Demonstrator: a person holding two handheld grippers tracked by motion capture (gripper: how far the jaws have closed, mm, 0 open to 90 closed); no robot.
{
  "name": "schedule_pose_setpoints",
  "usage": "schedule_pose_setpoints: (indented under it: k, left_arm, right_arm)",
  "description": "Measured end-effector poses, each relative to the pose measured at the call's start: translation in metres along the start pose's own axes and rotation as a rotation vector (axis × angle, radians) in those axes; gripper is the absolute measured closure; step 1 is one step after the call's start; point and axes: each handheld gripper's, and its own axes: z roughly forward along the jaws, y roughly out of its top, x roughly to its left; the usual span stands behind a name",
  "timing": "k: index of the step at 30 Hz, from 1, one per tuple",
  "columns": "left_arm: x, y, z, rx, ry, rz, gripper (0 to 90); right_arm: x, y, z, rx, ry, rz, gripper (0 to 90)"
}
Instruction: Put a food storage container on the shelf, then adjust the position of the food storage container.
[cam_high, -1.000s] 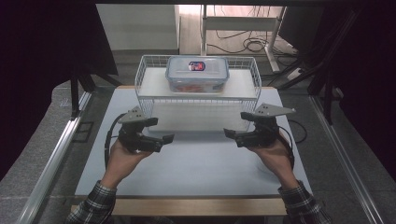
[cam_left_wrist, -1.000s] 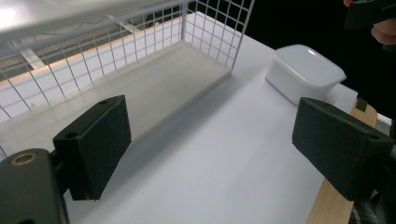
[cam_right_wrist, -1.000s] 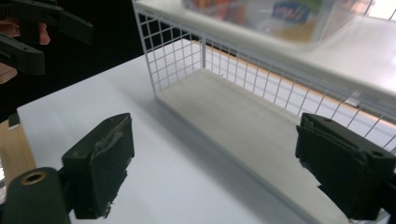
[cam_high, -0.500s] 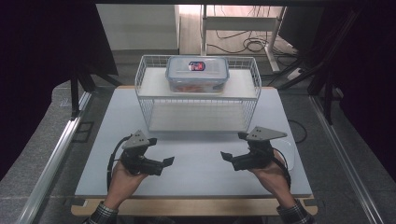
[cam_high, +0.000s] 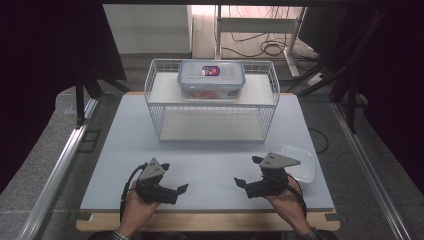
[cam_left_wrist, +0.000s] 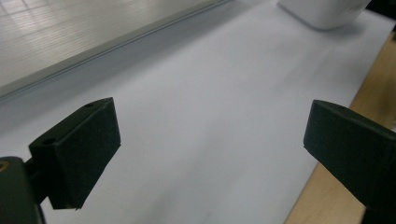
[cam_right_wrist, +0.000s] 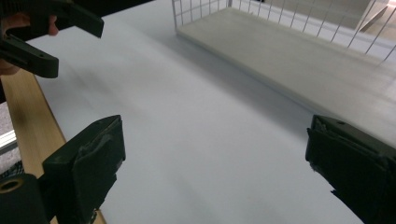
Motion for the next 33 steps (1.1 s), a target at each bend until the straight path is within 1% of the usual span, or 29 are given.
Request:
schedule_pose_setpoints:
  k: [2,4,8,11,13,15,18,20,23,24,25,26,27,29,33]
  left_arm:
    - [-0.001,-0.003,-0.001,-0.005,0.014,0.012,3.4]
    - [-0.002,-0.008,-0.003,-0.006,0.017,0.009,3.4]
    - [-0.001,-0.015,-0.003,0.014,0.029,0.014,3.4]
    - [-0.001,-0.016,-0.003,0.015,0.037,0.022,3.4]
    - [-0.001,-0.016,-0.003,0.013,0.043,0.030,3.3]
    - [-0.001,-0.017,-0.002,0.017,0.042,0.030,3.3]
    - [-0.001,-0.018,0.000,0.023,0.042,0.032,3.3]
    - [-0.001,-0.018,0.000,0.028,0.044,0.034,3.3]
    - [0.000,-0.019,0.002,0.033,0.046,0.033,3.3]
    - [0.001,-0.020,0.002,0.033,0.048,0.031,3.4]
    - [0.001,-0.020,0.002,0.032,0.047,0.029,3.4]
    - [0.002,-0.021,0.002,0.031,0.046,0.026,3.4]
    - [0.003,-0.021,0.002,0.029,0.045,0.024,3.5]
    - [0.005,-0.022,0.002,0.029,0.045,0.018,3.7]
    - [0.007,-0.022,0.002,0.028,0.044,0.006,4.3]
  right_arm:
    - [0.001,-0.005,0.002,0.018,-0.001,-0.002,4.8]
    - [0.001,-0.011,0.004,0.029,0.001,0.010,4.8]
    - [0.001,-0.019,0.007,0.050,-0.003,0.021,4.8]
    - [0.000,-0.021,0.007,0.062,-0.006,0.029,4.8]
    - [-0.001,-0.021,0.007,0.064,-0.019,0.030,2.8]
    - [-0.003,-0.021,0.007,0.074,-0.031,0.036,1.0]
    - [-0.007,-0.020,0.005,0.073,-0.048,0.050,0.0]
    - [-0.012,-0.020,0.003,0.083,-0.063,0.070,0.0]
    - [-0.023,-0.020,-0.003,0.099,-0.080,0.110,0.0]
    - [-0.025,-0.019,-0.005,0.095,-0.085,0.122,2.5]
    - [-0.030,-0.019,-0.010,0.091,-0.104,0.141,6.4]
    - [-0.033,-0.018,-0.012,0.086,-0.123,0.147,9.6]
    - [-0.038,-0.018,-0.018,0.076,-0.150,0.160,13.9]
    - [-0.046,-0.018,-0.027,0.067,-0.179,0.171,23.7]
    - [-0.064,-0.021,-0.043,0.071,-0.234,0.156,46.4]
